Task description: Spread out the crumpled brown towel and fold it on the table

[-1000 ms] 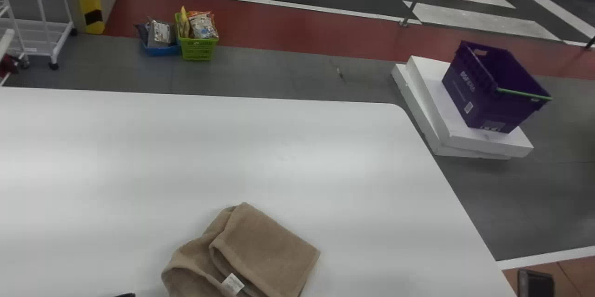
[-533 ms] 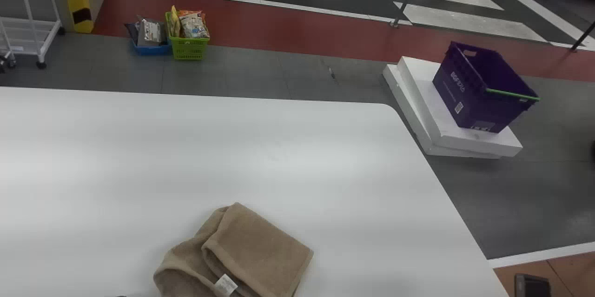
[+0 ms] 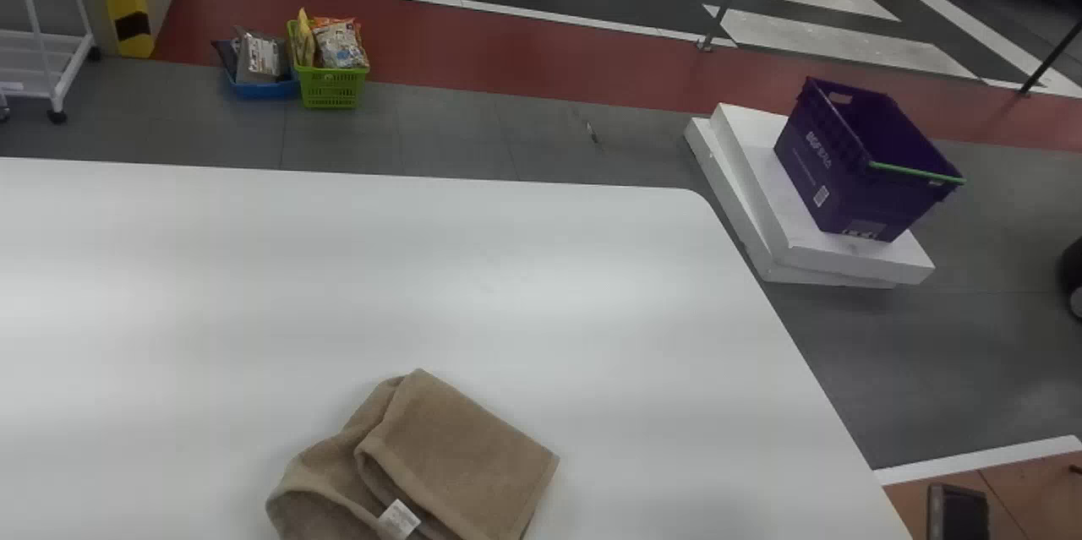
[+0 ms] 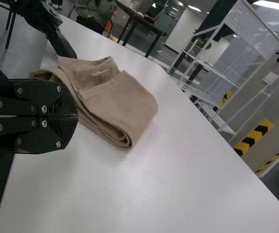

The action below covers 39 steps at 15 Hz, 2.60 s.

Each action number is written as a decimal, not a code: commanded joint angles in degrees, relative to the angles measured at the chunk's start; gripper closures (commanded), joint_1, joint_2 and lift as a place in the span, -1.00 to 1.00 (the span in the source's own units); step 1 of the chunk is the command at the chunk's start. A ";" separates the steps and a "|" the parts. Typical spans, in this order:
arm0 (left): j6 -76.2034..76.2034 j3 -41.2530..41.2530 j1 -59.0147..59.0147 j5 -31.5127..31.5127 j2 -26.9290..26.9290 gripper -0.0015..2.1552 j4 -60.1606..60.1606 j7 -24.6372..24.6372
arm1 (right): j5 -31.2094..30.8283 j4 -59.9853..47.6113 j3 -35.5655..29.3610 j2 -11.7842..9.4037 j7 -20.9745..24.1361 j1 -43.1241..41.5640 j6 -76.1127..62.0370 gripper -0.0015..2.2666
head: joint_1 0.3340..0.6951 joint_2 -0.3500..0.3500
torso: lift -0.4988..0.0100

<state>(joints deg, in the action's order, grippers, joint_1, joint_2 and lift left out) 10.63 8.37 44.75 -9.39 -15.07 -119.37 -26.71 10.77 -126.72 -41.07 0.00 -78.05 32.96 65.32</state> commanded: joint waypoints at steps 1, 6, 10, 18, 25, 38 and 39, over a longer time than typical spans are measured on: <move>0.06 0.51 0.87 0.07 -0.14 0.77 -1.30 0.08 | -1.28 2.35 -0.06 0.05 -0.28 -2.19 -2.25 0.93 | 1.00 -1.00 | 0.46; -3.99 -3.01 0.87 -0.19 0.39 0.77 -1.48 2.89 | -4.53 5.43 3.01 0.05 -0.28 -7.20 -6.12 0.93 | 1.00 -1.00 | 0.46; -4.16 -8.02 0.43 -1.25 1.71 0.77 -1.04 3.59 | -9.19 11.32 6.88 0.05 -0.28 -9.75 -11.75 0.93 | 1.00 -0.95 | 0.46; -4.16 -11.18 -0.10 -3.89 1.80 0.77 -0.95 2.80 | -12.96 15.18 10.57 0.05 0.53 -15.99 -12.27 0.93 | 1.00 -0.48 | 0.46; -4.16 -12.68 0.16 -4.76 1.88 0.77 -1.21 2.45 | -20.61 24.32 17.87 0.05 3.60 -27.16 -10.34 0.93 | 1.00 -0.25 | 0.46; -2.75 -13.29 -1.68 -5.20 2.06 0.77 -0.25 2.01 | -18.50 6.39 17.25 0.05 4.75 -17.58 -4.36 0.93 | 1.00 0.02 | 0.46; -1.70 -13.03 -2.12 -4.85 2.32 0.77 -0.25 2.10 | -17.71 4.20 16.28 0.05 3.87 -15.99 -3.13 0.93 | 1.00 -0.07 | 0.46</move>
<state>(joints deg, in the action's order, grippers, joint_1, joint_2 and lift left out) 7.76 -4.99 43.23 -14.59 -13.00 -119.73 -24.65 -8.33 -119.47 -23.01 0.00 -73.68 14.73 61.06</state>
